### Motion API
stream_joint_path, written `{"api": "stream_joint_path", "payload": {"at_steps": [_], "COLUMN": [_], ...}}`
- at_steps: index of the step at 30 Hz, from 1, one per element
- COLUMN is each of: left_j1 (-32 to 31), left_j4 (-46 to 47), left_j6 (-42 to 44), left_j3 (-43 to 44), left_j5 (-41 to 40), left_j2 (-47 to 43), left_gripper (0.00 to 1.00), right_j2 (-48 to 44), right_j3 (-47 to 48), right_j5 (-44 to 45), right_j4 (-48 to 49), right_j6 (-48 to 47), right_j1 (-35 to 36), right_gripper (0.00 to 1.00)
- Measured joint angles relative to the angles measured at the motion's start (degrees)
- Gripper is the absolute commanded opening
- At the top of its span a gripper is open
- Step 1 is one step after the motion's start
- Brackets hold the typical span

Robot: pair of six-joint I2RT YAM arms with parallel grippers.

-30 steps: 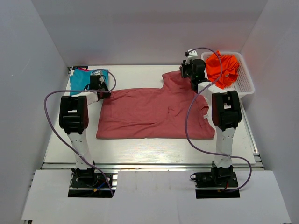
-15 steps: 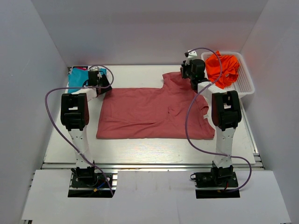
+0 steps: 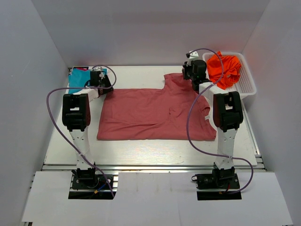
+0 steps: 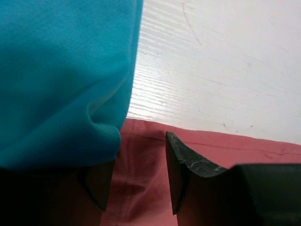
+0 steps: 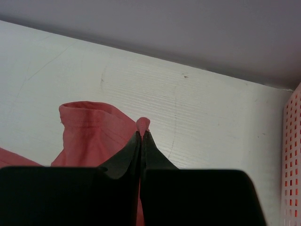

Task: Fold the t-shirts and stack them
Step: Grap the side of the flattened tshirt furthest away from the robot with both arms, then fold the other side of the tshirt into a rectangle

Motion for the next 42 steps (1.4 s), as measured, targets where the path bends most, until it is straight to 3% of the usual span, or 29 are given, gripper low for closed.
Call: {"api": "stream_joint_path", "payload": {"at_steps": [5,12,14,15,24,29,35,42], "left_j1": [-0.90,-1.51,-1.84,-2.03,-4.57,-5.35,-5.46,-5.46], "left_j4": [-1.75,-2.10,-1.95,-1.95,-4.44,-3.54,0.42,5.01], "left_j6": [0.42,0.57,0.57,0.55,3.72,5.35,6.01,5.99], "left_j3": [0.55,0.02,0.02,0.07,1.11,-2.29,-10.25,-20.96], "left_j5": [-1.01,-2.08,-2.97,-3.43,-10.69,-12.35,-12.13,-10.16], "left_j2": [0.13,0.13,0.11,0.11,-0.63,-5.40,-14.67,-22.84], "left_gripper": [0.49,0.18,0.02,0.00,0.00,0.00,0.00,0.00], "right_j2": [0.00,0.00,0.00,0.09,0.11,-0.44,-5.68,-20.26], "right_j3": [0.02,0.02,0.07,0.20,0.24,-2.03,-10.78,-25.57], "right_j5": [0.50,0.63,0.63,0.63,0.66,1.09,2.49,4.87], "right_j4": [-0.28,-0.39,-0.44,-0.50,-0.57,1.09,2.47,5.66], "right_j6": [0.00,0.07,0.09,0.09,0.20,0.37,0.31,0.31], "right_j1": [0.00,0.00,0.00,0.00,0.00,-0.02,-0.04,-0.04], "right_gripper": [0.00,0.00,0.00,0.00,0.00,0.00,0.00,0.00]}}
